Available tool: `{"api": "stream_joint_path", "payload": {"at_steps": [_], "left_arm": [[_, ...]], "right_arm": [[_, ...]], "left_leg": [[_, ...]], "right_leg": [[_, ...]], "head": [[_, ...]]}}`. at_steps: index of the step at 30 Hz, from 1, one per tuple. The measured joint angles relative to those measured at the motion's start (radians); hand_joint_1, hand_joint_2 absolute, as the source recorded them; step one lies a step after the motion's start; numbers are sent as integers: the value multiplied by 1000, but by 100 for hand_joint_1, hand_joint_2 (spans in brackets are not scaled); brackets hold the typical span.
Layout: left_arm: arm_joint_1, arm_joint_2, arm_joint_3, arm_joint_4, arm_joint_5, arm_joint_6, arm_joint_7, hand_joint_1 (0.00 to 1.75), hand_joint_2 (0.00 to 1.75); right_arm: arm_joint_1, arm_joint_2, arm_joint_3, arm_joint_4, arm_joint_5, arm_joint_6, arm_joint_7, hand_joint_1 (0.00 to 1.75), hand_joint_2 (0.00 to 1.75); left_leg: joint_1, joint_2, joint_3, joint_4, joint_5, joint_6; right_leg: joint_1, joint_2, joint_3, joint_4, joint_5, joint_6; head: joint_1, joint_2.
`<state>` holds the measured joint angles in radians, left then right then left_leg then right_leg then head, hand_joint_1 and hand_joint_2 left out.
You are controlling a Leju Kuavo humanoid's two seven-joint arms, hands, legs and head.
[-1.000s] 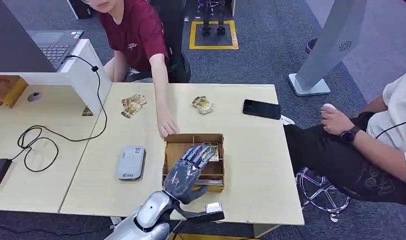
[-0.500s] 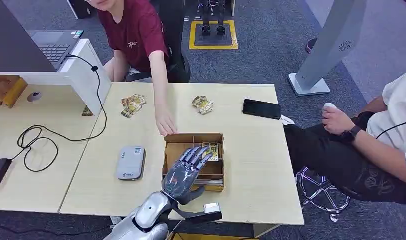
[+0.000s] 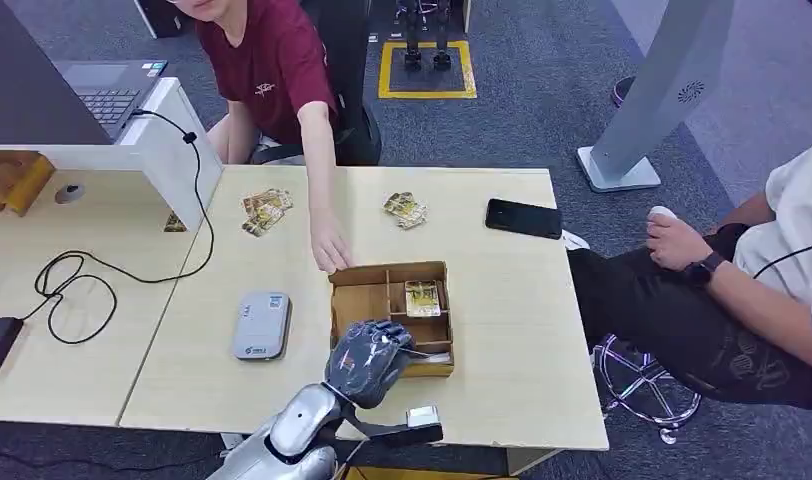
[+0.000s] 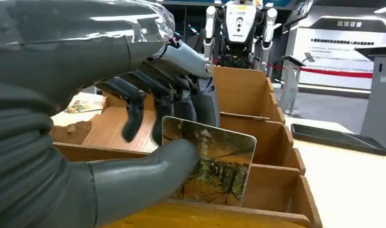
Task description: Pass the card to the sensor for recognition and then transmit it.
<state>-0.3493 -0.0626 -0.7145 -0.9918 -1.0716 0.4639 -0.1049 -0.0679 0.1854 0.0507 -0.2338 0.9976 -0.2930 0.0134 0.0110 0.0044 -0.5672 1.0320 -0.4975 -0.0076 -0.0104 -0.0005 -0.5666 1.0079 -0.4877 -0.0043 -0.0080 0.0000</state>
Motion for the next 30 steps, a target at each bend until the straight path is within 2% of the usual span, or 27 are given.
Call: {"api": "stream_joint_path", "payload": {"at_steps": [17, 24, 30], "left_arm": [[0, 0, 0, -2, 34, 1, -22, 175, 175], [-2, 35, 0, -200, 131, -24, -45, 175, 175], [-37, 85, 15, -376, 156, -39, -31, 175, 175]], "right_arm": [[0, -1, 1, 0, -6, -2, 0, 0, 0], [4, -4, 1, 0, -26, -12, 0, 0, 0], [6, -5, 1, 0, -36, -20, -1, 0, 0]], "left_leg": [[0, 0, 0, 0, 0, 0], [0, 0, 0, 0, 0, 0], [0, 0, 0, 0, 0, 0]], "right_leg": [[0, 0, 0, 0, 0, 0], [0, 0, 0, 0, 0, 0], [0, 0, 0, 1, 0, 0]], "head": [[0, 0], [0, 0], [0, 0]]}}
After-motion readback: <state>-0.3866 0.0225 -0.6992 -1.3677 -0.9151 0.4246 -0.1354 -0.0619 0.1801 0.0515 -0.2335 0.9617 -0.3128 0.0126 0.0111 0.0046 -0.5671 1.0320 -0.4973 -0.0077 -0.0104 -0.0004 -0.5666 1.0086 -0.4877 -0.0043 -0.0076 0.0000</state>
